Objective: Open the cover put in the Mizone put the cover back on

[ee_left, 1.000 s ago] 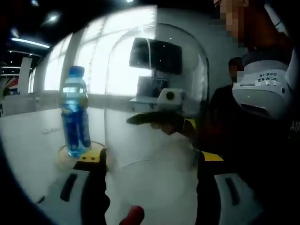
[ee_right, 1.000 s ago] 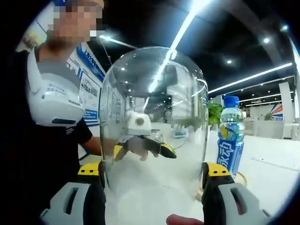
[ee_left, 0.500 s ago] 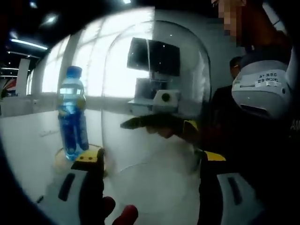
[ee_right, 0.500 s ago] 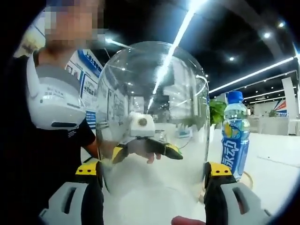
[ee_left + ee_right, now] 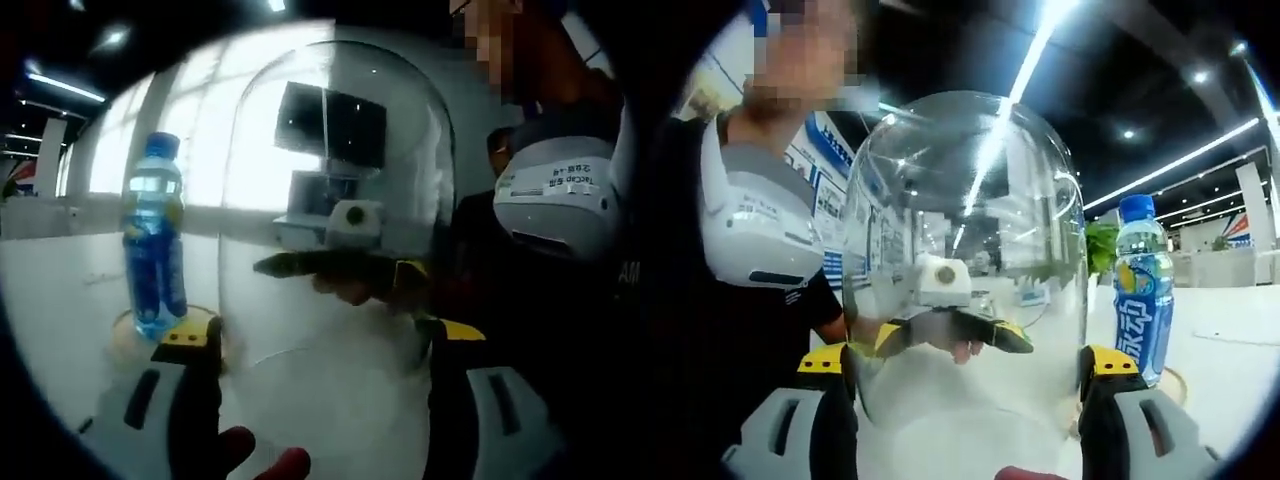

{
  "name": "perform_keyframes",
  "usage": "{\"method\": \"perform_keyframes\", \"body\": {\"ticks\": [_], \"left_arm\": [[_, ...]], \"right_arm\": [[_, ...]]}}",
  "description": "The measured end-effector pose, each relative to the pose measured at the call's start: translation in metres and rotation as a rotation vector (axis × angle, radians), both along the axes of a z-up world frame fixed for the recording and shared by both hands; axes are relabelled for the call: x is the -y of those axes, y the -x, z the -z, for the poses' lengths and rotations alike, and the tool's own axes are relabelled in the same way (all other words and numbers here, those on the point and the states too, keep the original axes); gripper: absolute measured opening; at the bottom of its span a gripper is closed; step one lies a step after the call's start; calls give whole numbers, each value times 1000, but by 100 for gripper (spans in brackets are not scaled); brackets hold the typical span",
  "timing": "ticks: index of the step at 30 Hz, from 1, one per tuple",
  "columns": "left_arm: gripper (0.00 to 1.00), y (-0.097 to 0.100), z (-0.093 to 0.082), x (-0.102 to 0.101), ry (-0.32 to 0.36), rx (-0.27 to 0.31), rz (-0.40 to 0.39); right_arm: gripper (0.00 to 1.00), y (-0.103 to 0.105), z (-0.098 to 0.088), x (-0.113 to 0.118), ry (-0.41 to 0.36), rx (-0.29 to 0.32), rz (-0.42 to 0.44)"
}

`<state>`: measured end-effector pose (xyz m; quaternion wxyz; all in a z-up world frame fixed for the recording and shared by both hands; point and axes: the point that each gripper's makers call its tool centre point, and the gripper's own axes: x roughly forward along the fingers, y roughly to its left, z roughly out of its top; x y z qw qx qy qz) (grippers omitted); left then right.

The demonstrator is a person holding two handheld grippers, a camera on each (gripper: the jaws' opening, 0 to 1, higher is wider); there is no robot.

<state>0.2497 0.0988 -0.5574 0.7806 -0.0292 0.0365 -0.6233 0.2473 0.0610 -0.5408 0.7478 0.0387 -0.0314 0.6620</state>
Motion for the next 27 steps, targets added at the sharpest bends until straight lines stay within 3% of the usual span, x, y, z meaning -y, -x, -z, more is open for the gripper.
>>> {"method": "perform_keyframes", "body": {"ticks": [8,27], "left_arm": [[72,2,-3,1,-2,46,-6],[73,0,-2,0,5,41,-16]], "right_arm": [[87,0,0,0,-4,3,-4],[87,1,0,-2,-8,2,-1]]}}
